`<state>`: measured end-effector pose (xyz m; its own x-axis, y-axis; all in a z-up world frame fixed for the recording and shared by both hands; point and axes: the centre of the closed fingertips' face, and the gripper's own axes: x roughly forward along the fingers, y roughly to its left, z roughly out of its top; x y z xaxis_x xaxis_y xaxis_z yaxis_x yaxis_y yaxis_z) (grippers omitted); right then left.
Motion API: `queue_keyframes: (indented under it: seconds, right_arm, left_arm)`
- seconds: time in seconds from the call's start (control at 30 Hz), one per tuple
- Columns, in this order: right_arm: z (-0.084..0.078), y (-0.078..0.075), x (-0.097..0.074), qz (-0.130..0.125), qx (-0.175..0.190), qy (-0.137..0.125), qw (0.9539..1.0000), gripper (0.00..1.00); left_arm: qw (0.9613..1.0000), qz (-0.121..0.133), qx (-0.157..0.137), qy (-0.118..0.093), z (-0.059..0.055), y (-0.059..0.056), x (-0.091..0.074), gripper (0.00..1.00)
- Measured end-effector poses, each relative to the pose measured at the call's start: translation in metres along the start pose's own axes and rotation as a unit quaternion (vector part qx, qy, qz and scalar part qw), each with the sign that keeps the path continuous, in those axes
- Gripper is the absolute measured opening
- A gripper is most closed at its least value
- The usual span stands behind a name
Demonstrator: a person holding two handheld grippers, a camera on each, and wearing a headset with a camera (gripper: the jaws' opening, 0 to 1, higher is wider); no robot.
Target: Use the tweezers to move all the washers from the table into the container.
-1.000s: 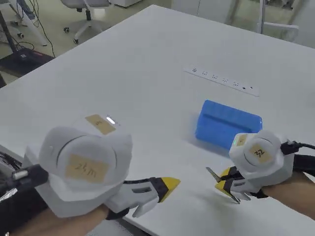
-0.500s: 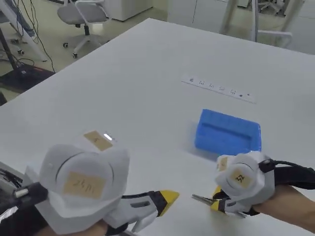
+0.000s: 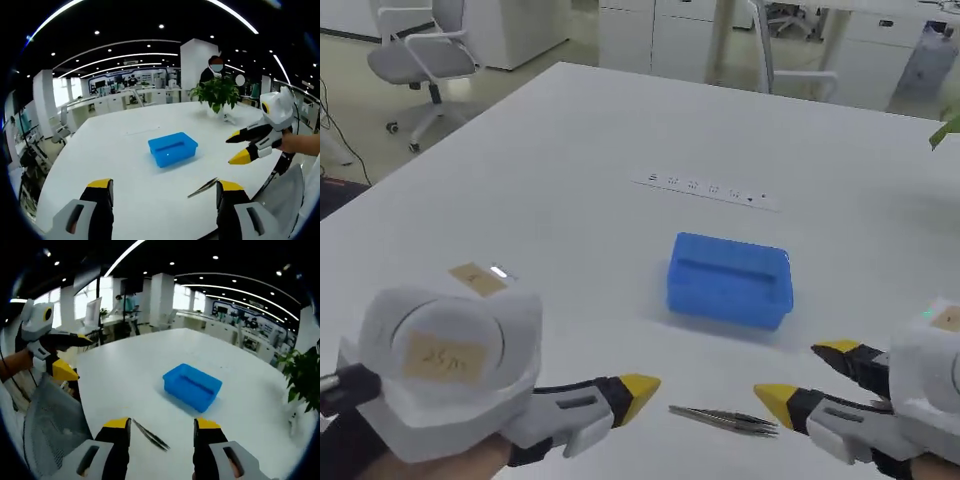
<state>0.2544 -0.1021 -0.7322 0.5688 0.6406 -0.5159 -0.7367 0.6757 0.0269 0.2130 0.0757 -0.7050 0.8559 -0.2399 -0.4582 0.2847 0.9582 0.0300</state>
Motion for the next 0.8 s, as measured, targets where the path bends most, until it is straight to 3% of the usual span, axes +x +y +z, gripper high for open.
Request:
queue_keyframes:
  seconds: [0.07, 0.13, 0.37, 0.5, 0.8]
  right_arm:
    - [-0.004, -0.004, -0.016, -0.019, 0.042, -0.009, 0.9989, 0.61]
    - [-0.007, -0.011, -0.028, -0.043, 0.056, -0.019, 0.9973, 0.67]
    - [-0.018, -0.019, -0.048, -0.095, 0.035, -0.017, 0.9947, 0.87]
    - [-0.022, -0.018, -0.048, -0.098, 0.064, -0.022, 0.9929, 0.92]
    - [-0.022, -0.019, -0.049, -0.104, 0.067, -0.033, 0.9917, 0.99]
  left_arm:
    - [1.0, 0.004, -0.001, -0.006, 0.003, 0.001, 0.0, 0.92]
    - [0.9999, 0.008, 0.001, -0.012, 0.005, 0.003, -0.001, 0.97]
    - [0.9998, 0.012, -0.004, -0.013, 0.002, 0.007, -0.003, 0.99]
    - [0.9997, 0.017, -0.007, -0.015, 0.001, 0.01, -0.005, 0.99]
    - [0.9996, 0.024, 0.008, -0.011, -0.004, 0.009, -0.011, 0.99]
